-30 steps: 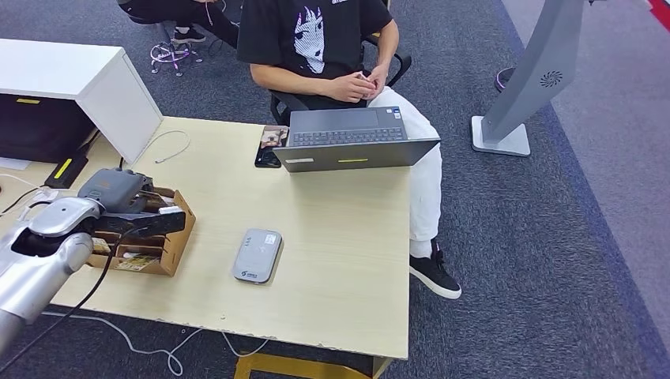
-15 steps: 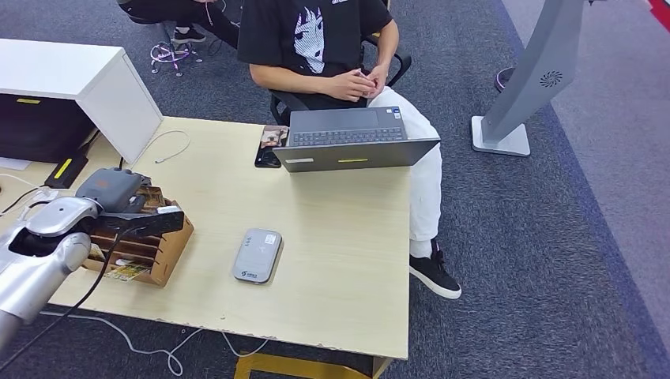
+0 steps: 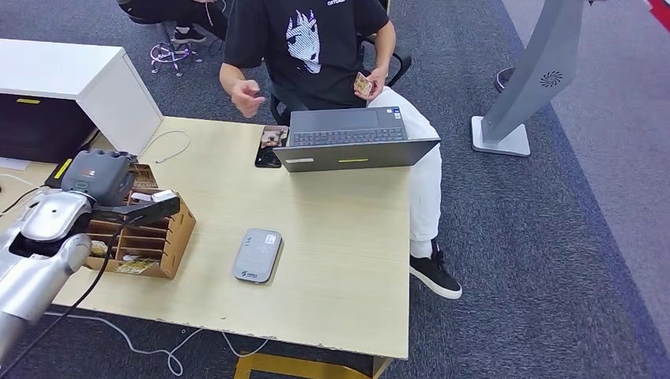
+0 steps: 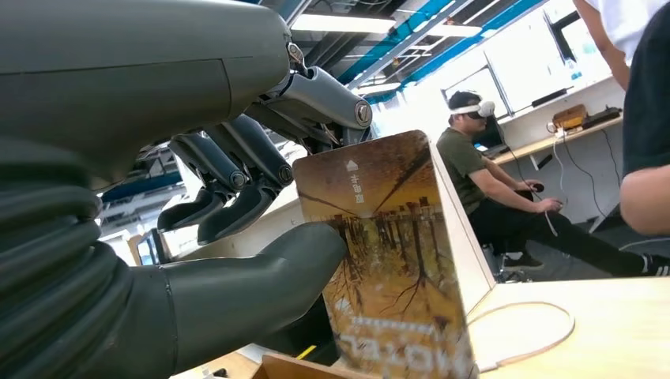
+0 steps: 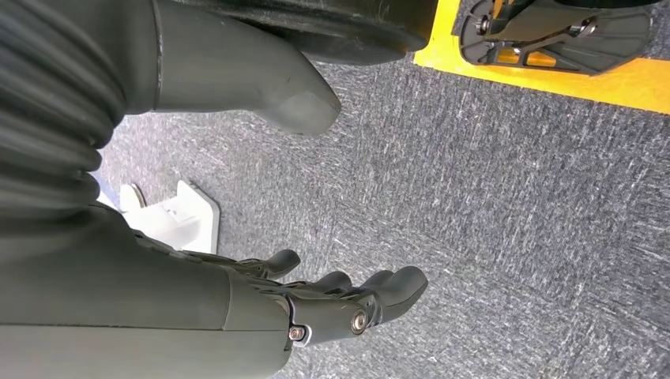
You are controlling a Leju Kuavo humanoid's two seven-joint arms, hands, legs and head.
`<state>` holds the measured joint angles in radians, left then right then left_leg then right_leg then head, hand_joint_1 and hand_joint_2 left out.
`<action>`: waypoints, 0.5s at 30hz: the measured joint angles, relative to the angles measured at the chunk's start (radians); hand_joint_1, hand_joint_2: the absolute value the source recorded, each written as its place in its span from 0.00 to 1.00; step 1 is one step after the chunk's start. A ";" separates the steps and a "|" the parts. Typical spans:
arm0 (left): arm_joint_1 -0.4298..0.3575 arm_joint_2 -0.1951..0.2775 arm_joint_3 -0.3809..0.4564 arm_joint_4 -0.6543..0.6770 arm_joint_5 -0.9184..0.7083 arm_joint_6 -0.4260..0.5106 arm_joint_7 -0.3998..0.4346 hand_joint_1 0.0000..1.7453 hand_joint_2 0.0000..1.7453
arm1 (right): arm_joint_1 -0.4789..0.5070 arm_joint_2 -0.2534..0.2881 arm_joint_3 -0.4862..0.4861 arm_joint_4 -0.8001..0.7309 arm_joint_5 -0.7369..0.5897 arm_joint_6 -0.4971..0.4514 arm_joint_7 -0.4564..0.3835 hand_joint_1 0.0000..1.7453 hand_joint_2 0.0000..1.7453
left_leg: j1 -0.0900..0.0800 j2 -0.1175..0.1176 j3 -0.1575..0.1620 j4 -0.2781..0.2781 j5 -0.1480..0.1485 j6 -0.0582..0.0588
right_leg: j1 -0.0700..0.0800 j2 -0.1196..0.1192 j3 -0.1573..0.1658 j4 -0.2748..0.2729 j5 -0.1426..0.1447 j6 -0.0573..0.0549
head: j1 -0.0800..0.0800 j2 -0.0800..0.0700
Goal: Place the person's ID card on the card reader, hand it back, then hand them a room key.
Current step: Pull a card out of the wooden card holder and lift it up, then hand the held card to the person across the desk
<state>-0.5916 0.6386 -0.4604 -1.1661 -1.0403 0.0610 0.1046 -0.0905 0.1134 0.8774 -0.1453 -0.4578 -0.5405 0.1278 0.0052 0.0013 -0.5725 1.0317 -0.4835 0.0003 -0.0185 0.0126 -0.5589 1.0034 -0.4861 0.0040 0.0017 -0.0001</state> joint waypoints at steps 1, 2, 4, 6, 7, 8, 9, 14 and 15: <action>0.003 -0.003 0.009 -0.003 -0.003 0.001 0.001 1.00 1.00 | 0.000 0.000 0.000 0.000 0.000 0.000 0.000 0.00 1.00 | 0.000 0.000 0.000 0.000 0.000 0.000 | 0.000 0.000 0.000 0.000 0.000 0.000 | 0.000 0.000; 0.007 -0.006 0.017 -0.006 -0.005 0.002 0.002 1.00 1.00 | 0.000 0.000 0.000 0.000 0.000 0.000 0.000 0.00 1.00 | 0.000 0.000 0.000 0.000 0.000 0.000 | 0.000 0.000 0.000 0.000 0.000 0.000 | 0.000 0.000; 0.015 -0.012 0.032 -0.013 -0.016 0.020 0.005 1.00 1.00 | 0.000 0.000 0.000 0.000 0.000 0.000 0.000 0.00 1.00 | 0.000 0.000 0.000 0.000 0.000 0.000 | 0.000 0.000 0.000 0.000 0.000 0.000 | 0.000 0.000; 0.035 -0.022 0.057 -0.033 -0.057 0.097 0.013 1.00 1.00 | 0.000 0.000 0.000 0.000 0.000 0.000 0.000 0.00 1.00 | 0.000 0.000 0.000 0.000 0.000 0.000 | 0.000 0.000 0.000 0.000 0.000 0.000 | 0.000 0.000; 0.050 -0.030 0.077 -0.056 -0.091 0.158 0.017 1.00 1.00 | 0.000 0.000 0.001 0.000 0.000 0.000 0.001 0.00 1.00 | 0.000 0.000 0.000 0.000 0.000 0.000 | 0.000 0.000 0.000 0.000 0.000 0.000 | 0.000 0.000; 0.069 -0.040 0.103 -0.087 -0.128 0.225 0.020 1.00 1.00 | 0.000 0.000 0.002 0.000 0.001 -0.001 0.003 0.00 1.00 | 0.000 0.000 0.000 0.000 0.000 0.000 | 0.000 0.000 0.000 0.000 0.000 0.000 | 0.000 0.000; 0.090 -0.053 0.134 -0.126 -0.165 0.291 0.019 1.00 1.00 | 0.000 0.000 0.003 0.000 0.002 -0.002 0.004 0.00 1.00 | 0.000 0.000 0.000 0.000 0.000 0.000 | 0.000 0.001 0.000 0.000 0.000 0.000 | 0.000 0.000; 0.180 -0.134 0.292 -0.333 -0.279 0.551 -0.036 1.00 1.00 | 0.000 0.001 0.016 0.000 0.006 -0.006 0.008 0.00 1.00 | -0.001 0.001 0.000 0.000 0.000 0.000 | 0.000 0.001 0.000 0.000 0.000 0.000 | 0.000 0.000; 0.192 -0.150 0.317 -0.366 -0.291 0.585 -0.049 1.00 1.00 | 0.000 0.001 0.018 0.000 0.006 -0.006 0.008 0.00 1.00 | -0.001 0.001 0.000 0.000 0.000 0.000 | 0.000 0.001 0.000 0.000 0.000 0.000 | 0.000 0.000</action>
<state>-0.3998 0.4890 -0.1434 -1.5325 -1.3309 0.6460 0.0558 -0.0904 0.1144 0.8958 -0.1453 -0.4513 -0.5466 0.1361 0.0046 0.0019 -0.5729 1.0318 -0.4839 0.0005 -0.0190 0.0135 -0.5592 1.0030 -0.4863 0.0044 0.0019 0.0000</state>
